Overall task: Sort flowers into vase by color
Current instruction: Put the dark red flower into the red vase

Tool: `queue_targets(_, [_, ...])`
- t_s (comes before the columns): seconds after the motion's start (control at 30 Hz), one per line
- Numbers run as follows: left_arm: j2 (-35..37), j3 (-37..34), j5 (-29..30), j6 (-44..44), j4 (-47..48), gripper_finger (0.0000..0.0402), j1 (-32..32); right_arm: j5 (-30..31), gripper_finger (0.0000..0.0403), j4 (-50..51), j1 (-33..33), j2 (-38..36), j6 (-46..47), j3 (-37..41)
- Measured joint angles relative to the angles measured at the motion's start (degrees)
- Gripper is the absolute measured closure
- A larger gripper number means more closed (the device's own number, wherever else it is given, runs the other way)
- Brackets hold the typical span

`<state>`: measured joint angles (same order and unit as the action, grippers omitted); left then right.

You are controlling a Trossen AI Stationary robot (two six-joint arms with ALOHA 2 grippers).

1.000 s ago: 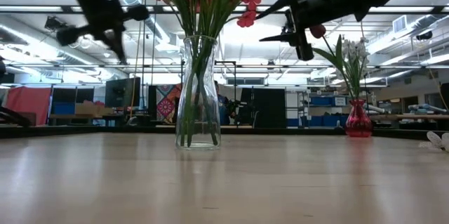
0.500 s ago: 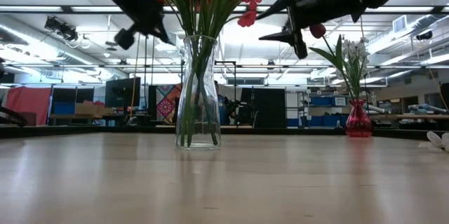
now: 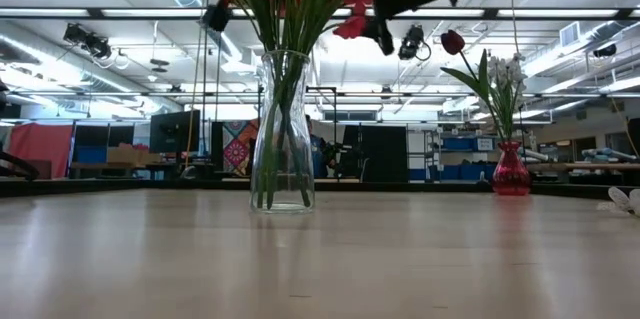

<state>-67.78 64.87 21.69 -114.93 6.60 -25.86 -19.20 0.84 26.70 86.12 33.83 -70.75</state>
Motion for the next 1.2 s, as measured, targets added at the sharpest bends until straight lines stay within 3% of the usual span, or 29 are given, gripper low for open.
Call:
queue_targets(0.17, [-0.55,2.83,-6.06,-0.90,0.05,0.0389,0.36,-6.96,0.0185,2.26,1.05,4.94,-6.84,-9.18])
queue_targets(0.37, [-0.55,2.98,-9.97,-2.77,0.18,0.0390,1.36,-16.52,0.0186,1.30,1.47,9.78,-6.75,-16.14])
queue_targets(0.63, [-0.55,2.98,-12.54,-2.95,-1.01,0.0390,2.97,-19.71,0.0203,-1.97,1.46,16.21,-1.37,-22.53])
queue_targets(0.83, [-0.53,2.94,-12.98,-3.19,-0.91,0.0390,3.36,-20.17,0.0262,-3.81,1.70,16.97,2.15,-23.83])
queue_targets(1.13, [-0.52,2.94,-16.57,-3.27,-0.84,0.0384,3.29,-22.48,0.0385,-3.58,2.71,16.95,4.41,-23.81])
queue_targets(1.2, [-0.47,2.94,-16.98,-3.67,-0.39,0.0373,3.27,-21.92,0.0390,-3.39,2.69,16.95,3.89,-23.81])
